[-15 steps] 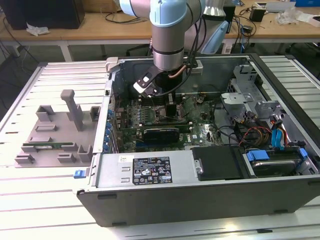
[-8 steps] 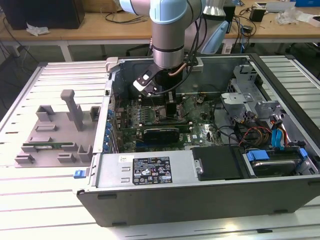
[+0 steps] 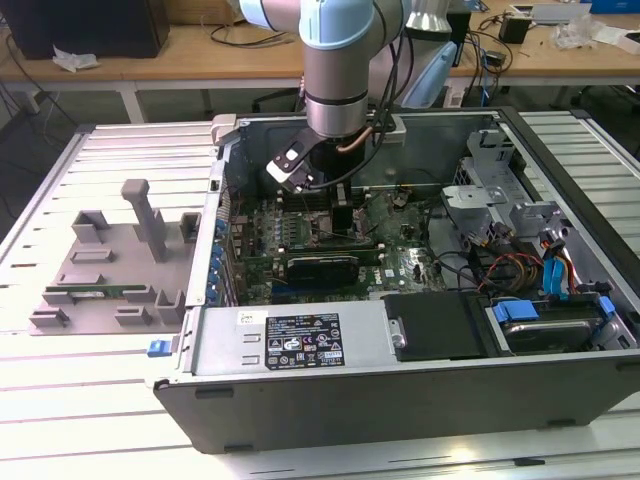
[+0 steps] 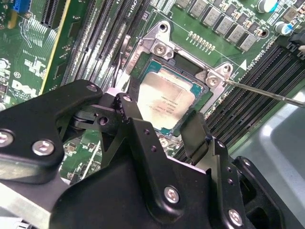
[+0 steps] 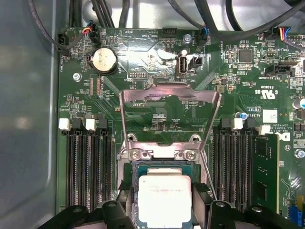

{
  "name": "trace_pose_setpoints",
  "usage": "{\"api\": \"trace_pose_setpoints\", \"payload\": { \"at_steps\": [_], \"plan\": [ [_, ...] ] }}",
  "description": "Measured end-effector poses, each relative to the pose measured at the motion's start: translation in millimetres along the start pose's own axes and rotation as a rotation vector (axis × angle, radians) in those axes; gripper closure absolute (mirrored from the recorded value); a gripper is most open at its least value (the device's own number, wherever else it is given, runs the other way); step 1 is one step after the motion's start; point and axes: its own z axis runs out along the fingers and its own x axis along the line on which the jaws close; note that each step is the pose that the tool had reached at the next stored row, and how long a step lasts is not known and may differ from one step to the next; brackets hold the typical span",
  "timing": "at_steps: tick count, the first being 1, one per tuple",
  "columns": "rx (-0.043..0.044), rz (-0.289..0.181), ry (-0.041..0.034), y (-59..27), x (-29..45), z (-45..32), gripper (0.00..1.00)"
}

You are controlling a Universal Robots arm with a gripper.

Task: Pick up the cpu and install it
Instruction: 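Place the cpu into insertion slot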

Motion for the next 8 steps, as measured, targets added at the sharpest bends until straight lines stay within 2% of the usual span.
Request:
{"api": "trace_pose_setpoints", "payload": {
  "at_steps": [8],
  "plan": [
    [0.0002,0.0,-0.0018,-0.1,0.0,0.5,0.4]
  ]
}}
